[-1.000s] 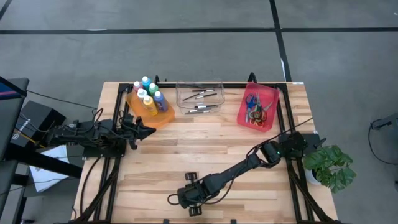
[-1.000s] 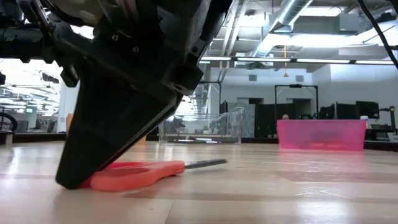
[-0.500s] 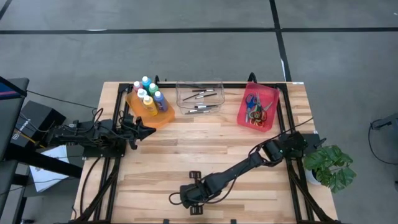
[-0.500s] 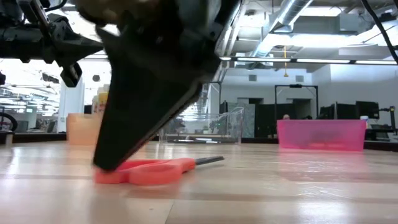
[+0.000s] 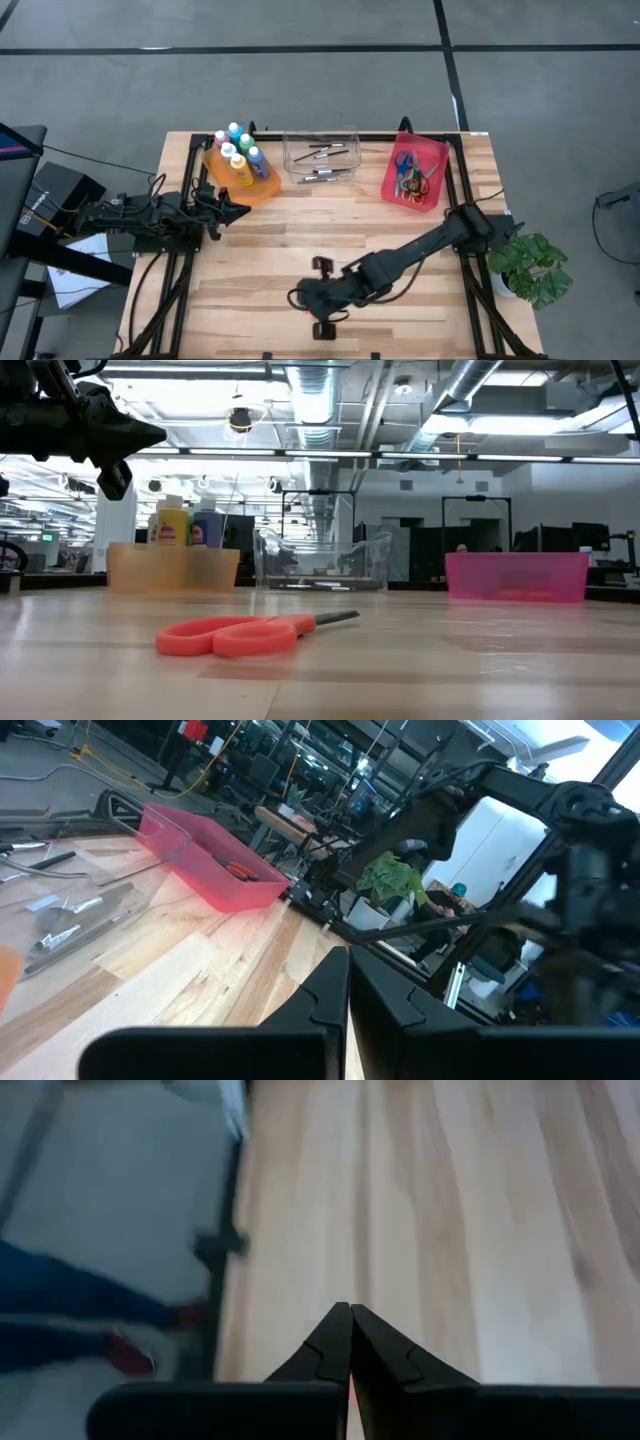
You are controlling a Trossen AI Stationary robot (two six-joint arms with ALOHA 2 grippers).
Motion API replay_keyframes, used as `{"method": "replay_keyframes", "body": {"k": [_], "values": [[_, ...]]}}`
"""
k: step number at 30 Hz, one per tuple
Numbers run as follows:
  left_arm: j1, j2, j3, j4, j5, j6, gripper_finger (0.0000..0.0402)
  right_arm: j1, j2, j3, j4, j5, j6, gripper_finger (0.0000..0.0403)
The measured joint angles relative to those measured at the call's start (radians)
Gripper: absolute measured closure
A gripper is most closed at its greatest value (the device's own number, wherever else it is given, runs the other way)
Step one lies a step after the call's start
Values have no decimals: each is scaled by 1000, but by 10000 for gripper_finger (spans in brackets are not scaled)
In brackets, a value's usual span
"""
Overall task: Pick & Place Paint Supplies
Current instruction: Put the orange scissor into the red bin
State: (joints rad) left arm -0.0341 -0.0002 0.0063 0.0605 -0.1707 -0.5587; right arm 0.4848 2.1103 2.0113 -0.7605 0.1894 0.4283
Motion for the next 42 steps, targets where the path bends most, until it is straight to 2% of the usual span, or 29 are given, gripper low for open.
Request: {"method": "replay_keyframes", "body": {"k": [4, 9, 15, 19, 24, 27, 29, 33, 35, 37, 42], "values": [[0, 0, 0, 0, 0, 0, 396, -9, 6, -2, -237, -12, 11, 376], [0, 0, 0, 0, 0, 0, 396, -32, 59, -2, -386, -54, -163, 297], [0, 0, 0, 0, 0, 0, 396, -64, 174, 0, -349, -68, -421, 182], [0, 0, 0, 0, 0, 0, 396, -77, 267, 0, -311, -114, -505, 155], [0, 0, 0, 1, 0, 0, 396, -79, 323, 6, -257, -120, -526, 163], [0, 0, 0, 2, 0, 0, 396, -79, 339, 7, -266, -117, -502, 191], [0, 0, 0, 3, 0, 0, 396, -79, 336, 7, -280, -124, -483, 231], [0, 0, 0, 3, 0, 0, 396, -79, 337, 7, -289, -170, -480, 342], [0, 0, 0, 3, 0, 0, 396, -79, 338, 6, -288, -174, -465, 380], [0, 0, 0, 3, 0, 0, 396, -79, 338, 5, -288, -175, -440, 383], [0, 0, 0, 3, 0, 0, 396, -79, 338, 4, -286, -174, -367, 354]]}}
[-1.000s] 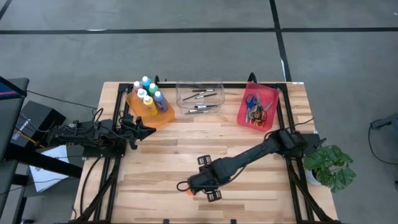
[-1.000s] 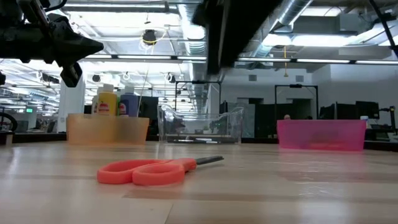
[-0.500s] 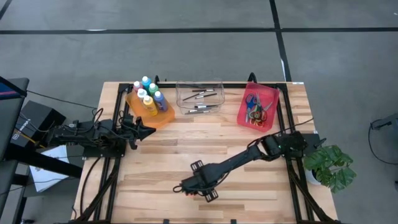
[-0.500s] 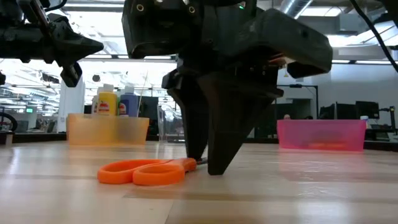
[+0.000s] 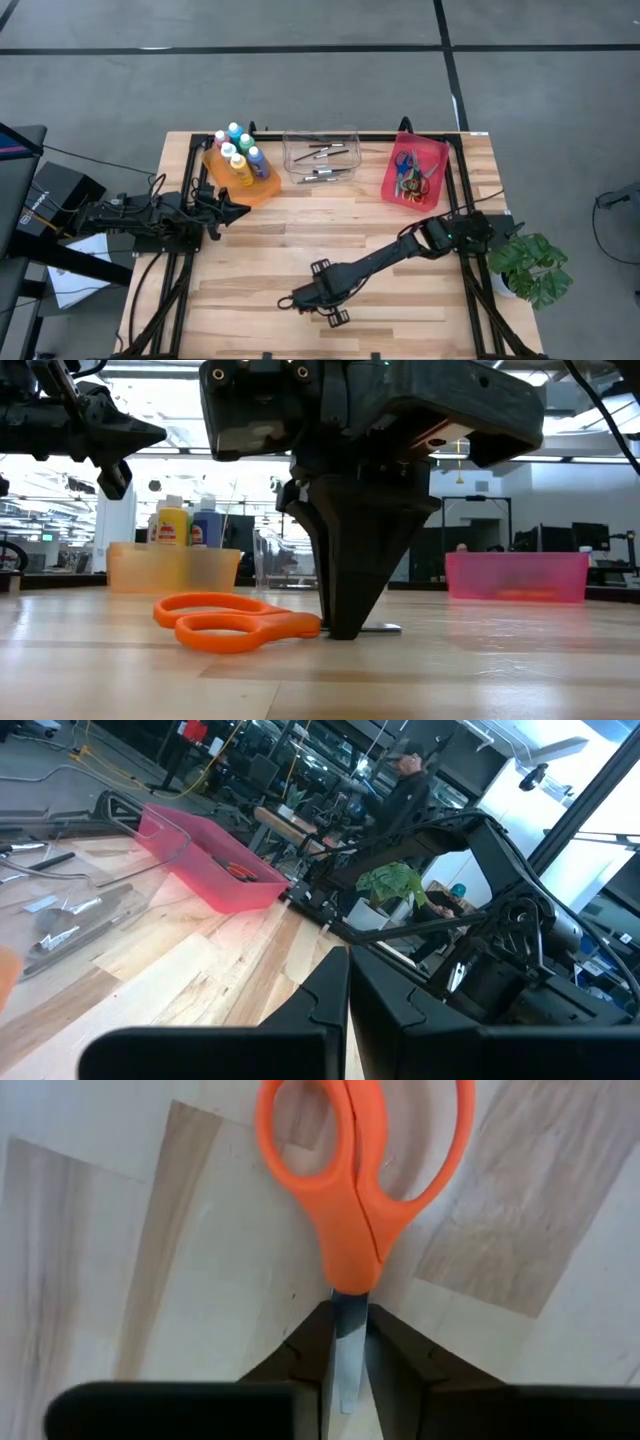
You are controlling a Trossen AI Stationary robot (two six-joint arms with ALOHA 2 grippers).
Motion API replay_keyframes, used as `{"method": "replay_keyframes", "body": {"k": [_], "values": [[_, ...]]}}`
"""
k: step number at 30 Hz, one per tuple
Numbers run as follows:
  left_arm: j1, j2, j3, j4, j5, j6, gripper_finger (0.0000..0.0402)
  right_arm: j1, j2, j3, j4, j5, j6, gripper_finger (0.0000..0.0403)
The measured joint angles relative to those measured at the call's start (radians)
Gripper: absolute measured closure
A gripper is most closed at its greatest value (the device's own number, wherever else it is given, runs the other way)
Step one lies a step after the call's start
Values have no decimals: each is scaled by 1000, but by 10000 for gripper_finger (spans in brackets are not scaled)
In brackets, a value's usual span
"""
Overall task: Pick & Place Paint Supplies
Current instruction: Put the orange scissor into the red bin
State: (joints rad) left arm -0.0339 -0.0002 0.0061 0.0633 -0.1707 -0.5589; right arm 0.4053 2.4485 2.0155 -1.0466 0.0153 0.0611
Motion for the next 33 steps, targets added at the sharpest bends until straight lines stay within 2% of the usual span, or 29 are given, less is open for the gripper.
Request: {"method": "replay_keyframes", "body": {"k": [5, 9, 13, 21, 28, 33], "values": [[0, 0, 0, 1, 0, 0, 396, -1, -29, -4, 8, -26, 22, 389], [0, 0, 0, 1, 0, 0, 396, -3, -75, -11, 10, -42, 64, 389], [0, 0, 0, 1, 0, 0, 396, -6, -183, -5, 13, -45, 87, 403], [0, 0, 0, 1, 0, 0, 396, -9, -395, -5, 48, -21, 141, 403], [0, 0, 0, 2, 0, 0, 396, 5, -597, -4, 256, -9, 175, 403], [0, 0, 0, 2, 0, 0, 396, 42, -714, -3, 442, 61, 143, 403]]}}
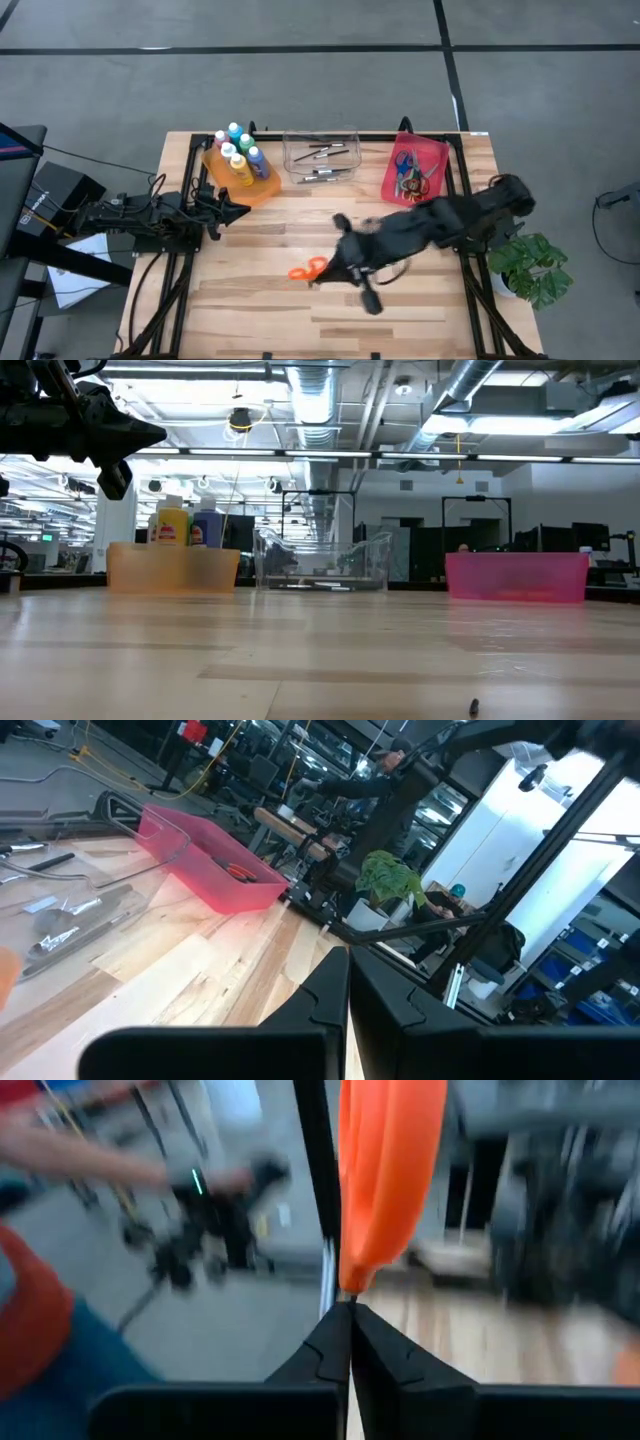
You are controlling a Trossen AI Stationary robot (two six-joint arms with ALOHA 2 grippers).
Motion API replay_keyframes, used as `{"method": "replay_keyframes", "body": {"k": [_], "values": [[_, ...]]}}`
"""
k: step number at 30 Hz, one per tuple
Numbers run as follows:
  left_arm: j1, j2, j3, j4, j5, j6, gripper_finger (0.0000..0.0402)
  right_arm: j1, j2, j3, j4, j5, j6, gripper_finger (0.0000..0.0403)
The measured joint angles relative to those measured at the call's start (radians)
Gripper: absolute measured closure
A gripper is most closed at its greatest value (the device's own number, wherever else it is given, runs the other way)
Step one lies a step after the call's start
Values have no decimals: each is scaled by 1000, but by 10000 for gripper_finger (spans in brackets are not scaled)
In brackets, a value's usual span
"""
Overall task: Pick & Place Paint Supplies
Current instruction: Put the orange scissor into the red bin
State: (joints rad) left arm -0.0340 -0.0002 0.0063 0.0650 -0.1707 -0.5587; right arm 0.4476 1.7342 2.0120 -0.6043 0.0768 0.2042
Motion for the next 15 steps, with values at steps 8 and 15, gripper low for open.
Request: {"method": "replay_keyframes", "body": {"k": [8, 15], "values": [[0, 0, 0, 0, 0, 0, 396, 98, -103, 1, 254, 59, -175, 403], [0, 0, 0, 0, 0, 0, 396, 207, -104, 1, 389, 30, -313, 403]]}}
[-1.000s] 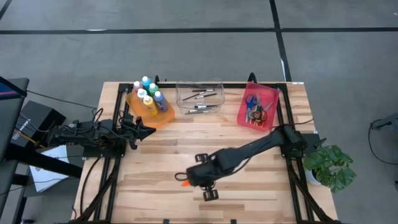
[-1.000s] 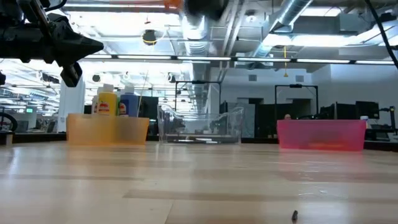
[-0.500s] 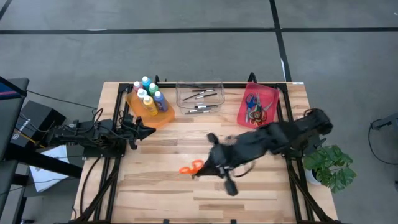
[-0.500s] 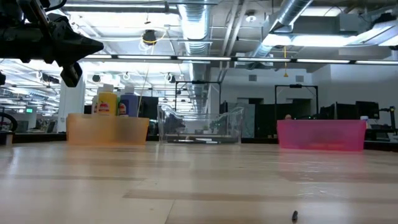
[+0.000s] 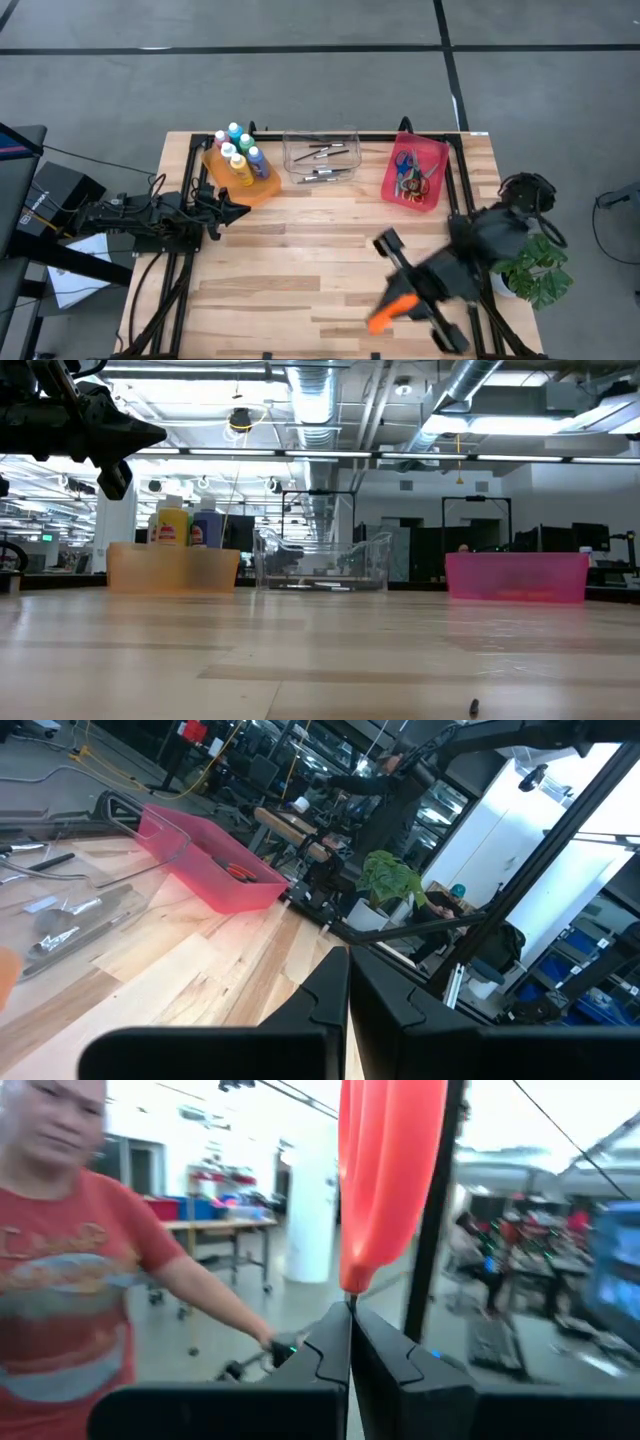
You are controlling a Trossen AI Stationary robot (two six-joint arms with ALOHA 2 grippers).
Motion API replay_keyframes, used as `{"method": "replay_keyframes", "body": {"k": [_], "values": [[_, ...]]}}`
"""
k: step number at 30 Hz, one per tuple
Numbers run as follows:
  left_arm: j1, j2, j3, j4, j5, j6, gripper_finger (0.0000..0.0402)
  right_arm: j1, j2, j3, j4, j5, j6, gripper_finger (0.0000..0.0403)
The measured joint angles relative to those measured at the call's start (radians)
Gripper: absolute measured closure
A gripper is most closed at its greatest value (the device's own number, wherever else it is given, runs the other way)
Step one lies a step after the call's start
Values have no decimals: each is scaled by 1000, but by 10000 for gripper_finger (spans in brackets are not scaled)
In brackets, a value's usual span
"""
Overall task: Pick & Place Paint Supplies
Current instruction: Put the orange scissor into the red bin
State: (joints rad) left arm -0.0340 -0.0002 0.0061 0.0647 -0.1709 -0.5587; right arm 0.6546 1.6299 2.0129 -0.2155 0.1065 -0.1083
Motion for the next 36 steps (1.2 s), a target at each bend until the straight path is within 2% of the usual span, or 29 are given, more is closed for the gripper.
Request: {"method": "replay_keyframes", "body": {"k": [5, 8, 10, 12, 17, 19, 21, 23, 26, 29, 30, 33, 36], "values": [[0, 0, 0, 0, 0, 0, 396, 33, 9, 0, 28, 91, -21, 403], [0, 0, 0, 0, 0, 0, 396, 27, 8, 0, 32, 109, -23, 403], [0, 0, 0, 0, 0, 0, 396, 20, 7, 0, 29, 202, -19, 403], [0, 0, 0, 0, 0, 0, 396, 21, 2, 0, 1, 437, 17, 403], [0, 0, 0, 0, 0, 0, 396, -19, -37, 0, -165, 1182, 135, 403], [0, 0, 0, 0, 0, 0, 396, -65, -64, 0, -308, 1304, 241, 403], [0, 0, 0, 0, 0, 0, 396, -131, -101, 0, -493, 1293, 416, 403], [0, 0, 0, 0, 0, 0, 396, -219, -148, 0, -721, 1231, 665, 403], [0, 0, 0, 0, 0, 0, 396, -386, -196, -5, -1081, 1108, 1033, 403], [0, 0, 0, 0, 0, 0, 396, -552, -211, -51, -1358, 948, 1287, 403], [0, 0, 0, 0, 0, 0, 396, -604, -214, -87, -1353, 885, 1306, 403], [0, 0, 0, -1, 0, 0, 396, -740, -254, -239, -1243, 710, 1197, 403], [0, 0, 0, 1, 0, 0, 396, -851, -270, -387, -1222, 577, 1196, 403]]}}
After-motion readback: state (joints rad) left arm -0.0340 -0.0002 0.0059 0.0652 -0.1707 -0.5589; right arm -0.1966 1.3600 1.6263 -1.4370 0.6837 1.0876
